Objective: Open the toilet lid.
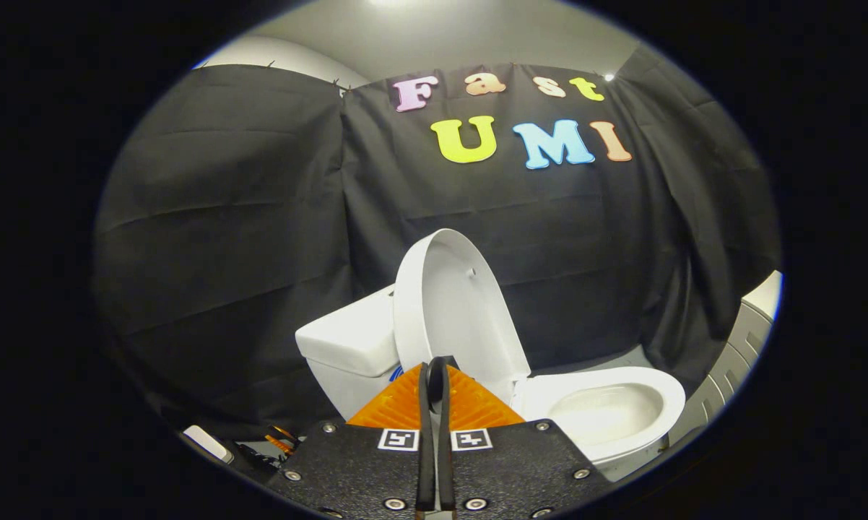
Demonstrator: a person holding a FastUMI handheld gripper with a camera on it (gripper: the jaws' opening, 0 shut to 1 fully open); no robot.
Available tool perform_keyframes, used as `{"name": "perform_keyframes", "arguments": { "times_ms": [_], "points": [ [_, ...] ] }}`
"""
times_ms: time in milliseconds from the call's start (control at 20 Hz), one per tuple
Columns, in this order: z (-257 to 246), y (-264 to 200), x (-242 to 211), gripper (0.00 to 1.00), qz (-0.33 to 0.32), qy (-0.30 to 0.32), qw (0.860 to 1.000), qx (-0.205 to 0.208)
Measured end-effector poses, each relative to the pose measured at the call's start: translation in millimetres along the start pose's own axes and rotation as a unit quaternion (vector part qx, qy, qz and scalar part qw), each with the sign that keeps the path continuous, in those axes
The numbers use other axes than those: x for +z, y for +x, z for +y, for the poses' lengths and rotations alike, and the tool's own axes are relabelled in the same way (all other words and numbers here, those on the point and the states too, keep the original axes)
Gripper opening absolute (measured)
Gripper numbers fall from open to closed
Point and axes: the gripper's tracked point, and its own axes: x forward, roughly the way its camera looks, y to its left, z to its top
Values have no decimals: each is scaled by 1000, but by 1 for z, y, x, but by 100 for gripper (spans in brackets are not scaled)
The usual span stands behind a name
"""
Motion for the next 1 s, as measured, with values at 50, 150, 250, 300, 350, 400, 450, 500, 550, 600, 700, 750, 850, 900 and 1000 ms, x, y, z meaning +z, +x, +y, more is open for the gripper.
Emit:
{"name": "perform_keyframes", "arguments": {
  "times_ms": [50, 150, 250, 300, 350, 400, 450, 500, 550, 600, 700, 750, 850, 900, 1000],
  "points": [
    [-4, -1, 1, 3, -1, 2, 1000, -1],
    [-8, -3, 2, 4, 3, 6, 1000, -4],
    [-3, -2, 2, 8, 14, 12, 1000, 14],
    [3, -2, 3, 11, 18, 21, 999, 37],
    [8, -3, 5, 17, 17, 34, 998, 55],
    [5, -11, 6, 19, 13, 41, 997, 57],
    [-2, -18, 12, 40, 6, 43, 998, 52],
    [-7, -20, 17, 61, 0, 41, 998, 45],
    [-10, -23, 22, 82, -5, 39, 998, 43],
    [-9, -26, 21, 88, -6, 37, 998, 45],
    [-18, -34, 30, 95, -12, 34, 998, 46],
    [-24, -39, 38, 95, -19, 31, 998, 45],
    [-31, -49, 50, 96, -37, 30, 998, 45],
    [-37, -53, 56, 95, -47, 24, 998, 44],
    [-54, -59, 65, 95, -65, 6, 997, 34]
  ]
}}
